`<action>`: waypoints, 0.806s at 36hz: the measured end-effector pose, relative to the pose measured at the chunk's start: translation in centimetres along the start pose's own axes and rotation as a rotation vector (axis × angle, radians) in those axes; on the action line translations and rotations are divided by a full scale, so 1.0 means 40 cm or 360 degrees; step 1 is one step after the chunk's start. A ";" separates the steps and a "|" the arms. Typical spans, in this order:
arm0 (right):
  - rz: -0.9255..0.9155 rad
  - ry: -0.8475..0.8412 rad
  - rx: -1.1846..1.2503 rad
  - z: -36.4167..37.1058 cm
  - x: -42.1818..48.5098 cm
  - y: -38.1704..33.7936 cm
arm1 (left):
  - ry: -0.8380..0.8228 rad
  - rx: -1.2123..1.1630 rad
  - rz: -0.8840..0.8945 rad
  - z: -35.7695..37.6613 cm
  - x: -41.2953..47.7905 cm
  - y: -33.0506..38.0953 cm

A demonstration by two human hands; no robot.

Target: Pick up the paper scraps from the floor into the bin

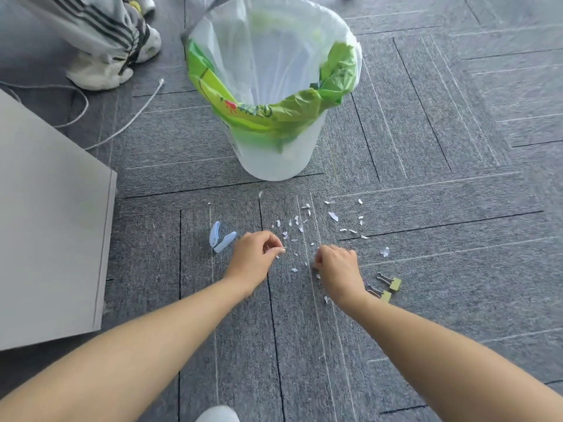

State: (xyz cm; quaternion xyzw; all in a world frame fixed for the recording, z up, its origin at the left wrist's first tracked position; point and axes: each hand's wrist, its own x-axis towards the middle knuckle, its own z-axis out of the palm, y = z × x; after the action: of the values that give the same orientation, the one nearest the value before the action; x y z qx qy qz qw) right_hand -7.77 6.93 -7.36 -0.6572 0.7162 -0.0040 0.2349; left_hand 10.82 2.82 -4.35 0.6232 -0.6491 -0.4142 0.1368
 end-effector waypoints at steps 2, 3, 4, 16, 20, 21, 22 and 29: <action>0.0052 -0.0057 -0.0003 -0.008 0.000 -0.011 | 0.0023 -0.0080 -0.0018 -0.014 -0.008 0.011; 0.0074 -0.0081 0.0056 -0.019 -0.001 -0.020 | 0.0043 -0.0121 -0.0024 -0.022 -0.013 0.017; 0.0088 -0.0092 0.0168 -0.032 0.001 -0.028 | 0.0067 -0.0158 -0.0020 -0.032 -0.018 0.026; -0.0541 0.1044 0.0964 -0.664 0.119 -0.249 | 0.0785 -0.0213 0.0719 -0.411 0.035 0.366; -0.0399 0.0877 0.0580 -0.750 0.237 -0.291 | 0.0805 -0.0009 0.0640 -0.497 0.143 0.452; -0.0365 0.0825 0.0487 -0.750 0.262 -0.294 | 0.0779 0.0081 0.0600 -0.505 0.168 0.458; -0.0335 0.0777 0.0411 -0.746 0.283 -0.296 | 0.0740 0.0186 0.0569 -0.508 0.190 0.460; -0.0241 0.0654 -0.0103 -0.714 0.301 -0.308 | 0.0500 0.0794 0.0384 -0.507 0.234 0.447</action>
State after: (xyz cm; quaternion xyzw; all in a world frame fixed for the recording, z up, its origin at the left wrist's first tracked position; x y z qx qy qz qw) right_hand -6.28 -14.77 17.94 -0.7017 0.6973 -0.1325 0.0619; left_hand 10.72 -15.40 17.68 0.6124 -0.7708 -0.1216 0.1265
